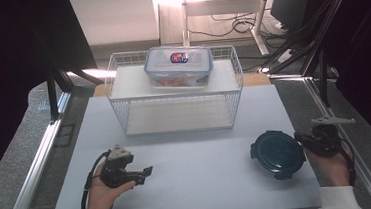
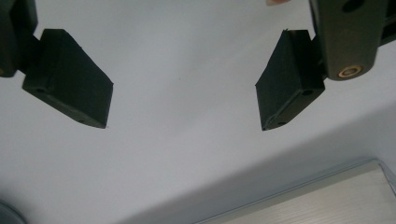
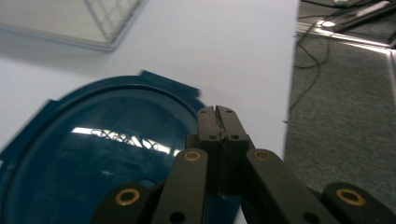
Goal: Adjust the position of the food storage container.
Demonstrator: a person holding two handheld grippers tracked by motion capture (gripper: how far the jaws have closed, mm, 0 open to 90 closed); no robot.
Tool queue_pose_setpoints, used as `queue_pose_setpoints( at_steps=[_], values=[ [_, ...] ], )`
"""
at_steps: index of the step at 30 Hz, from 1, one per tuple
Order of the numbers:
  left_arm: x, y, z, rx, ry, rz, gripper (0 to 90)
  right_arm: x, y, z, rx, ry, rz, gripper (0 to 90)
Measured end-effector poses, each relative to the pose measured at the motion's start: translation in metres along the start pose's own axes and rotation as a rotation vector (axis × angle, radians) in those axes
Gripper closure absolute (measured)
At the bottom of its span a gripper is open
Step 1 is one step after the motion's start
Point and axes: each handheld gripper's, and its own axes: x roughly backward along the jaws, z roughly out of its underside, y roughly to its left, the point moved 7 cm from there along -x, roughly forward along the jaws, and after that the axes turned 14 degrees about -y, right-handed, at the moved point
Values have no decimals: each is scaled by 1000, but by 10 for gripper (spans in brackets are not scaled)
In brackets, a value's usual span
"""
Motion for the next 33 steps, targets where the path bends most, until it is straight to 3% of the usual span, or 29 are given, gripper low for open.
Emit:
queue_pose_setpoints(
  at_steps=[5, 12, 15, 20, 24, 25, 29, 33],
  values=[
    [-1, 0, 2, -7, 7, 1, 180, 0, -18, 8, -1, 17, 57, 889],
    [-1, 2, 2, -2, 6, -5, 181, -10, -35, 19, 16, 58, 79, 889],
    [-2, 1, 3, -2, 14, -6, 181, -15, -38, 21, 34, 71, 58, 890],
    [-4, 0, 5, -10, 24, -5, 176, -20, -36, 23, 47, 92, 21, 891],
    [-4, 1, 6, -6, 25, -7, 176, -25, -26, 29, 70, 153, -34, 893],
    [-4, 1, 6, -7, 25, -7, 176, -26, -25, 30, 91, 166, -17, 893],
    [-4, 1, 6, -10, 28, -7, 176, -25, -20, 31, 88, 182, 5, 894],
    [-5, 0, 6, -12, 28, -7, 177, -25, -10, 34, 89, 198, 1, 895]
  ],
)
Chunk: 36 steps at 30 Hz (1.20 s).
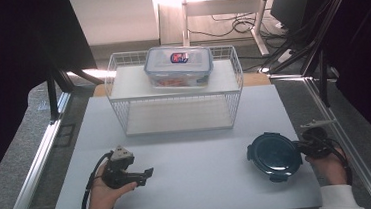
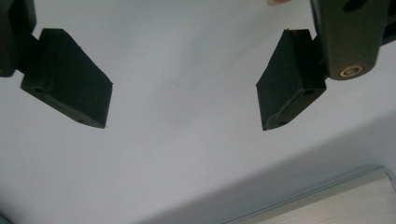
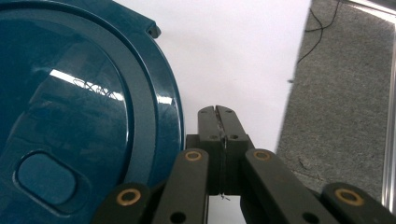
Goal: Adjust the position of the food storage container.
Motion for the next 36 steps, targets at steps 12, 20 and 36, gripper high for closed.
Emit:
queue_pose_setpoints(
  at_steps=[12, 20, 36],
  values=[
    [-1, -3, 1, -2, 7, -1, 176, -1, 47, -3, 35, 34, 20, 895],
    [0, -2, 0, 0, -1, -3, 177, -4, 75, -7, 71, 43, 1, 895],
    [-1, -3, 0, 1, 6, -3, 177, -15, 142, -17, 147, 45, -72, 894]
  ],
)
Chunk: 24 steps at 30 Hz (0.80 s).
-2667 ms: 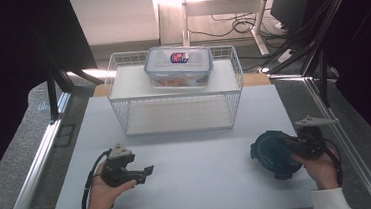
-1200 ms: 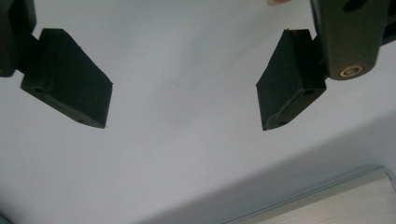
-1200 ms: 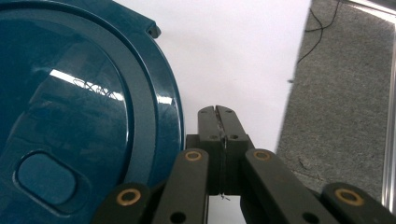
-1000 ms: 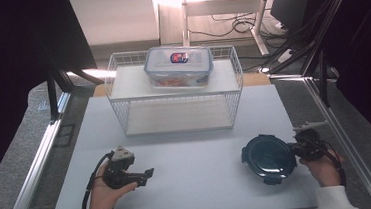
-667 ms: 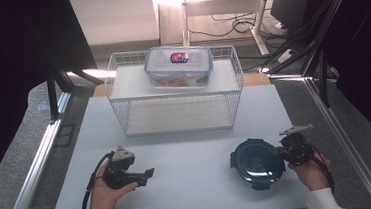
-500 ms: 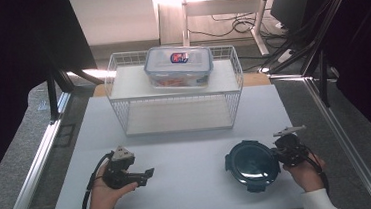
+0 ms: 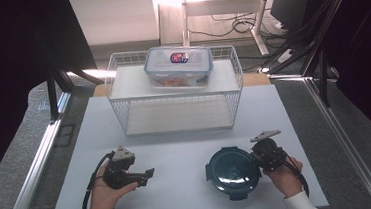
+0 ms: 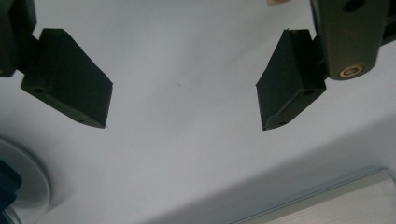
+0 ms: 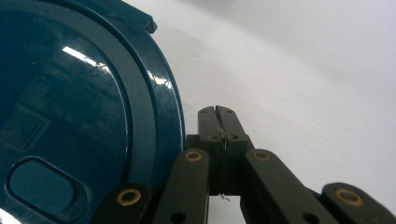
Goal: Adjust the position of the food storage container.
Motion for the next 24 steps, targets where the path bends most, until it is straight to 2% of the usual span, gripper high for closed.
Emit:
queue_pose_setpoints(
  at_steps=[5, 17, 21, 24],
  values=[
    [0, 0, 0, -1, 0, -3, 178, -3, 11, -3, 17, -13, -24, 894],
    [0, 0, 0, 0, 1, -1, 177, -3, 11, -4, 17, -30, -44, 894],
    [1, 0, 0, 0, -1, -2, 177, 2, 8, -5, -26, -52, -84, 893],
    [2, 0, -1, 3, -7, -2, 177, 13, 1, -2, -42, -67, -77, 893]
  ],
)
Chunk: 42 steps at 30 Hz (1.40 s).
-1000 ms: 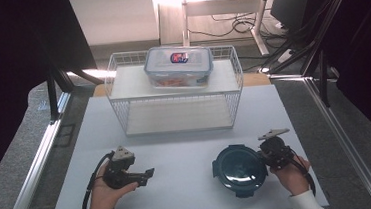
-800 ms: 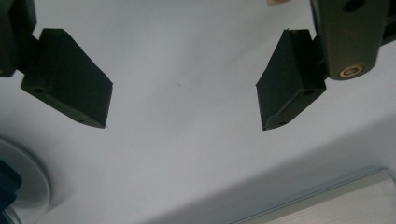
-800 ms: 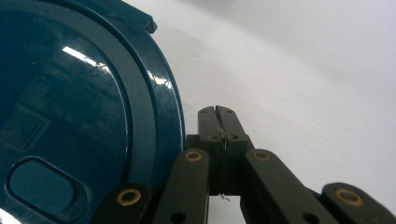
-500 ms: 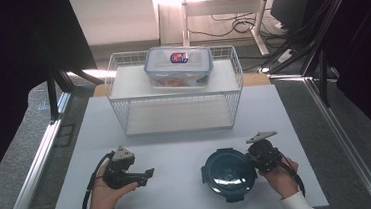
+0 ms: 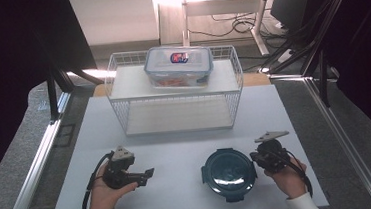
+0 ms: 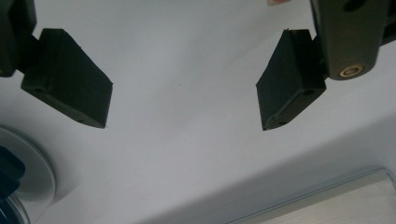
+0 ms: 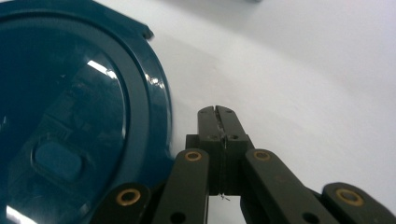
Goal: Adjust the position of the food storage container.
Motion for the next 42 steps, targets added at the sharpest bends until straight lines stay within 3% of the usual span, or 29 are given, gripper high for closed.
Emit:
queue_pose_setpoints(
  at_steps=[6, 8, 12, 13, 14, 18, 27, 42],
  values=[
    [0, 0, 0, -1, 2, 0, 177, 15, -4, 17, -14, 19, 9, 893],
    [0, 0, 0, 0, 3, 3, 177, 20, 2, 31, -8, 44, -4, 893],
    [0, -1, 0, 1, 1, 5, 177, 22, 12, 37, 11, 58, -31, 893],
    [0, -1, 0, 1, 1, 5, 178, 22, 12, 37, 11, 58, -31, 893],
    [0, -1, 0, 0, 1, 6, 177, 22, 16, 36, 46, 64, -15, 893],
    [0, -1, 0, 0, 0, 3, 177, 21, 16, 36, 29, 72, -27, 893],
    [-1, -2, 0, 2, 1, 3, 178, 18, 24, 34, 73, 97, -10, 894],
    [2, 1, -2, 9, -13, -3, 179, 3, 61, 15, 154, 95, -30, 894]
  ],
)
